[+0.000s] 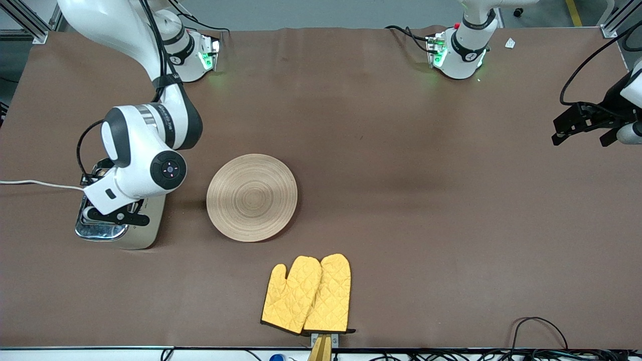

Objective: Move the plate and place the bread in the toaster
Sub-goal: 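Lower the bread into the toaster slot with the right gripper, then open the right gripper and raise it away from the toaster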

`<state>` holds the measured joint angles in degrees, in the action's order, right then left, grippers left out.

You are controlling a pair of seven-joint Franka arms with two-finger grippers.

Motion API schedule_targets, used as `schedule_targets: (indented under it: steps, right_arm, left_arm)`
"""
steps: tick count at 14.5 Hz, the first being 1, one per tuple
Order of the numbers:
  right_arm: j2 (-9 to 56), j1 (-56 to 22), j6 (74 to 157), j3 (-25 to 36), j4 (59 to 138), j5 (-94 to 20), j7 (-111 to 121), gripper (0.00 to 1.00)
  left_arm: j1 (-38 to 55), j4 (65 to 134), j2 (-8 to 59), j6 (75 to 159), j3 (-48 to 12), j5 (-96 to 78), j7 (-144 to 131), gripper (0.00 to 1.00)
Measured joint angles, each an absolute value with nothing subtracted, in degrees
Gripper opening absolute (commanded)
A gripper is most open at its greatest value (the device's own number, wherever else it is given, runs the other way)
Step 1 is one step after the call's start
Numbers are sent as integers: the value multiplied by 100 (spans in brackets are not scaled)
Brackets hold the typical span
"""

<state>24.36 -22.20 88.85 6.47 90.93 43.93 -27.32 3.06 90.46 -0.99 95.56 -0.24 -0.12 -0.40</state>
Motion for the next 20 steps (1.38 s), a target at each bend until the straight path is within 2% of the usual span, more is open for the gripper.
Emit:
schedule_targets:
  steps: [9, 10, 11, 12, 13, 14, 20]
  right_arm:
    - [2804, -1792, 9358, 652, 9117, 4202, -2744, 1]
    - [2839, -1724, 9428, 653, 9118, 4140, -2744, 11]
    - [2864, -1679, 9458, 653, 9118, 4111, -2744, 38]
    - [2883, -1661, 9470, 653, 9118, 4091, -2744, 73]
    - [2895, -1660, 9499, 651, 9118, 4081, -2746, 90]
    - [2898, -1661, 9539, 645, 9118, 4060, -2748, 100]
    - [2766, -1704, 9589, 626, 8907, 3369, -2750, 100]
  left_arm:
    - [309, 9046, -99, 9556, -24, -12, -42, 100]
    - [309, 9046, -99, 9556, -24, -12, -43, 100]
    - [310, 9046, -99, 9556, -26, -12, -43, 100]
    - [310, 9046, -99, 9556, -26, -12, -43, 100]
    - [311, 9046, -99, 9556, -27, -12, -43, 100]
    - [312, 9045, -99, 9556, -29, -12, -43, 100]
    - [319, 9044, -99, 9556, -34, -12, -43, 100]
